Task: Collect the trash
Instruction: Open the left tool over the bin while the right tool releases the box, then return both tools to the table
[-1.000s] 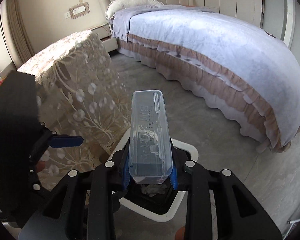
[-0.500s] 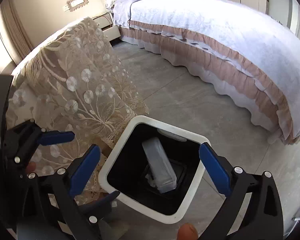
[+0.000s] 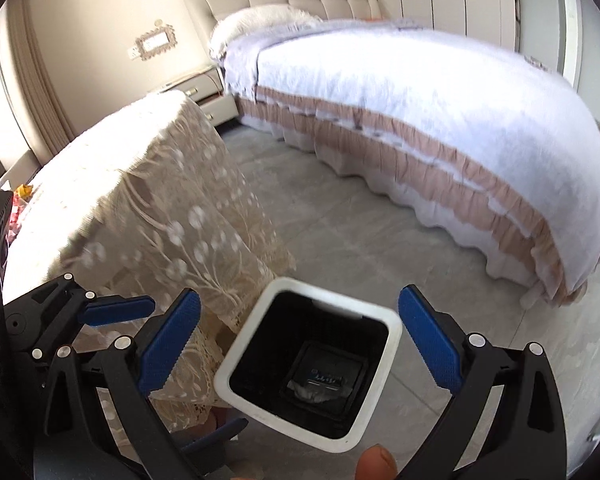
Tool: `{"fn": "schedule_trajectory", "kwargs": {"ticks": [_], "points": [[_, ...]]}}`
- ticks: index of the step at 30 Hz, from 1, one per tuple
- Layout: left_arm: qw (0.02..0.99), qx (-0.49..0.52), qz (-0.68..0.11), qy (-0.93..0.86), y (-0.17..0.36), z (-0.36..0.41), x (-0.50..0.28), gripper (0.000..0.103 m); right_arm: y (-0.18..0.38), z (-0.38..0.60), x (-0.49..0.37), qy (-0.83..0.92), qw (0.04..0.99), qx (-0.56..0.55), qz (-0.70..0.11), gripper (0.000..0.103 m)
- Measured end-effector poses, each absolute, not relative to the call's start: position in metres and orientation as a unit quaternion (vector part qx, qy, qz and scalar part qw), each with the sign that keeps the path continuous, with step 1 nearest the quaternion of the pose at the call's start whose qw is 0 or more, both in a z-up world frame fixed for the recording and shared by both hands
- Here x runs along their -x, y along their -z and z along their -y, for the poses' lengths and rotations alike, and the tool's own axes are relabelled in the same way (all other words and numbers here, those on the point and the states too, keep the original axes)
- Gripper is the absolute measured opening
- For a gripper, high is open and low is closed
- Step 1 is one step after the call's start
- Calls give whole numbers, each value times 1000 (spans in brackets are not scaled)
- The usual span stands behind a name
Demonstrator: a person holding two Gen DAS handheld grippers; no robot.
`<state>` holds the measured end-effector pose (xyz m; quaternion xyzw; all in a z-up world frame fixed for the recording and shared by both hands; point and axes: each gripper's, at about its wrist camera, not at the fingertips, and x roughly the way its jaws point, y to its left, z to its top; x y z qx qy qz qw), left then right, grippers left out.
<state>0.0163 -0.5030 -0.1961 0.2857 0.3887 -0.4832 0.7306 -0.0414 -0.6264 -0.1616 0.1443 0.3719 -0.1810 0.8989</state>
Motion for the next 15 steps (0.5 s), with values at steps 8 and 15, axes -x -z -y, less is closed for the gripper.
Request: {"fn": "schedule_trajectory", "kwargs": {"ticks": [8, 15], "points": [[755, -273, -346, 485, 161, 481, 3, 98, 126, 603, 51, 182, 917, -109, -338, 99], [781, -251, -323, 471, 132, 442, 5, 98, 94, 569, 52, 163, 936, -77, -302, 99]]}}
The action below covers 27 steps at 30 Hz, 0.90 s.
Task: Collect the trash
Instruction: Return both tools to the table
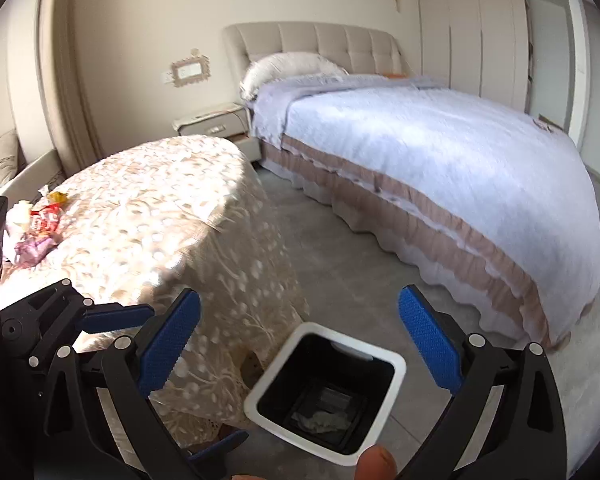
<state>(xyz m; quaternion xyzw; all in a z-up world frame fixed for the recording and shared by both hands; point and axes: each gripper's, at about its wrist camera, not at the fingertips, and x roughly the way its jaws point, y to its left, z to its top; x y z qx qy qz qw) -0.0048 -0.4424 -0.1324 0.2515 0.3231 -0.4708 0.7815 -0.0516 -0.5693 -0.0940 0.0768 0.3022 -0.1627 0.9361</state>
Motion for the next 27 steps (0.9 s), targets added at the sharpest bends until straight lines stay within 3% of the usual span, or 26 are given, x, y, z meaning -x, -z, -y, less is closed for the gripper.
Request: {"fn": "schedule_trajectory", "kwargs": {"ticks": [16, 27], "points": [[877, -173, -291, 342, 88, 307, -36, 98, 44, 453, 4, 31, 969, -4, -244, 99], [924, -137, -283, 216, 81, 181, -81, 98, 37, 371, -33, -60, 967, 29, -244, 99]]}}
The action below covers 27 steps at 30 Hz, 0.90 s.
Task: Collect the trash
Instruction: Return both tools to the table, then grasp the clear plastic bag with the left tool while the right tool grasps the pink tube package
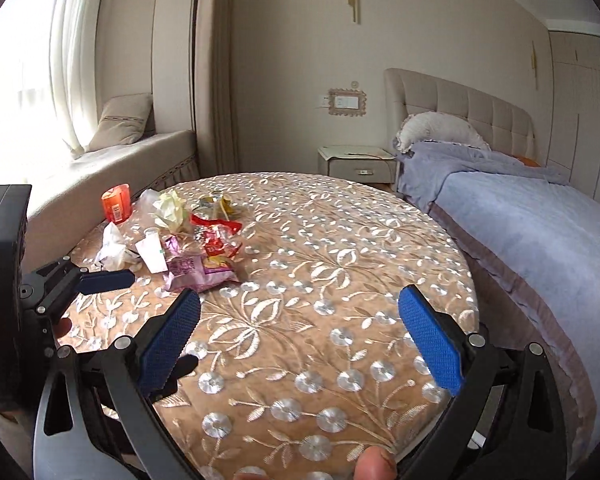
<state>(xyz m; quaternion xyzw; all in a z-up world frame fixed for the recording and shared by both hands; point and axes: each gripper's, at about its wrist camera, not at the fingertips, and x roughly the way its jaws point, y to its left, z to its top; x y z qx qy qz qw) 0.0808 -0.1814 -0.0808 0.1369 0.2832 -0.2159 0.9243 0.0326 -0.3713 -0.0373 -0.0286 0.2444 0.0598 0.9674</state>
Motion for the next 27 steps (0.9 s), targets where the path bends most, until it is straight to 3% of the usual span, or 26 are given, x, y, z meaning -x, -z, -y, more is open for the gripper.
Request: {"fn": "schedule_trajectory", "kwargs": {"ticks": [11, 24, 26, 27], "points": [[945, -49, -318, 65, 89, 50, -140, 98, 44, 304, -78, -120, 955, 59, -264, 99], [925, -42, -375, 46, 106, 25, -199, 98, 58, 248, -125, -162, 939, 87, -291, 99], [918, -39, -391, 53, 111, 24, -209, 93, 59, 246, -131, -164, 937, 87, -297, 99], [914, -41, -400, 57, 113, 23, -214, 84, 61, 244, -135, -166, 936, 86, -300, 99]]}}
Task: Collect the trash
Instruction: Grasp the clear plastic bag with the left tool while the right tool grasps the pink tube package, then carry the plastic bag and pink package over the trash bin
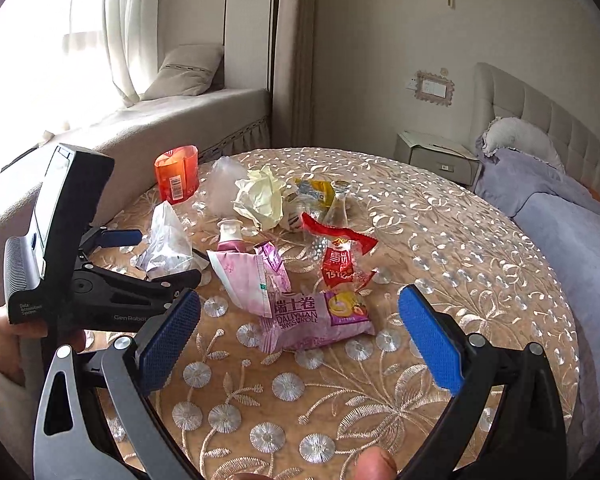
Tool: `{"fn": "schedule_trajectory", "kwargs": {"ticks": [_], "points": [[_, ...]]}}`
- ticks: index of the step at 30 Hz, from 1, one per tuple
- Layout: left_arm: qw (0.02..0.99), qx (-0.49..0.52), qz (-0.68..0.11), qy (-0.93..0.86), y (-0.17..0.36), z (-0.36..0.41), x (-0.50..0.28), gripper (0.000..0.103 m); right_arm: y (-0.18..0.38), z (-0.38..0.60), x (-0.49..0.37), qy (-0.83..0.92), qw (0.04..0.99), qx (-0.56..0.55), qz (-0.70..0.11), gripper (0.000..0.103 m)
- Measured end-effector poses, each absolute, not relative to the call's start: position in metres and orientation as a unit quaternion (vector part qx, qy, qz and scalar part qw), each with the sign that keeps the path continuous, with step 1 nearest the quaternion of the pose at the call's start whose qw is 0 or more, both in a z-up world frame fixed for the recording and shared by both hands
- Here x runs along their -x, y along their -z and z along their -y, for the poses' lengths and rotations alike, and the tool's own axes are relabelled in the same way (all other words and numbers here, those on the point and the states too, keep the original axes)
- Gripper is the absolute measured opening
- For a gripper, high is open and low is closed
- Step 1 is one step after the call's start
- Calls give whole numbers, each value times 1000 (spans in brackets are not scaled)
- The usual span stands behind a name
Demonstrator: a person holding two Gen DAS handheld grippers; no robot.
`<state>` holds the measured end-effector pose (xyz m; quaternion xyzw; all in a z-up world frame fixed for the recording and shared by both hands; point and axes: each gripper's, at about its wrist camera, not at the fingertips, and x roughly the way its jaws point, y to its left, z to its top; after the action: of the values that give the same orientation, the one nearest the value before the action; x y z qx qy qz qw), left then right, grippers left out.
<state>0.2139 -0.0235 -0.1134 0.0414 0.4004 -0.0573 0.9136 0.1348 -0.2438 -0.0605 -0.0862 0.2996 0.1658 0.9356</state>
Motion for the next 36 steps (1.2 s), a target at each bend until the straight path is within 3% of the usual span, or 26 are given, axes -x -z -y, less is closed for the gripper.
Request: {"fn": "schedule_trajectory", "kwargs": {"ticks": [3, 4, 16, 19, 21, 22, 24, 29, 36], "points": [[907, -76, -412, 40, 120, 29, -223, 67, 64, 238, -146, -175, 930, 85, -310, 99], [906, -94, -412, 24, 123, 30, -225, 43, 65, 235, -149, -177, 929, 87, -313, 99], [932, -30, -360, 8, 84, -12, -192, 39, 83, 166, -180, -221, 902, 193, -318, 97], [935, -20, -355, 14, 81, -17, -189, 39, 98, 145, -185, -219, 885, 248, -326, 80], [935, -14, -354, 13, 81, -22, -187, 39, 109, 134, -190, -216, 871, 281, -341, 55], [935, -11, -354, 13, 82, -23, -188, 39, 113, 131, -193, -209, 867, 290, -348, 51], [934, -5, -356, 12, 83, -26, -188, 39, 122, 131, -200, -200, 859, 291, -371, 23], [935, 3, -354, 11, 82, -29, -189, 39, 122, 139, -202, -201, 857, 277, -386, 17], [943, 3, -333, 27, 69, -20, -177, 39, 72, 172, -189, -274, 874, 126, -381, 13]]}}
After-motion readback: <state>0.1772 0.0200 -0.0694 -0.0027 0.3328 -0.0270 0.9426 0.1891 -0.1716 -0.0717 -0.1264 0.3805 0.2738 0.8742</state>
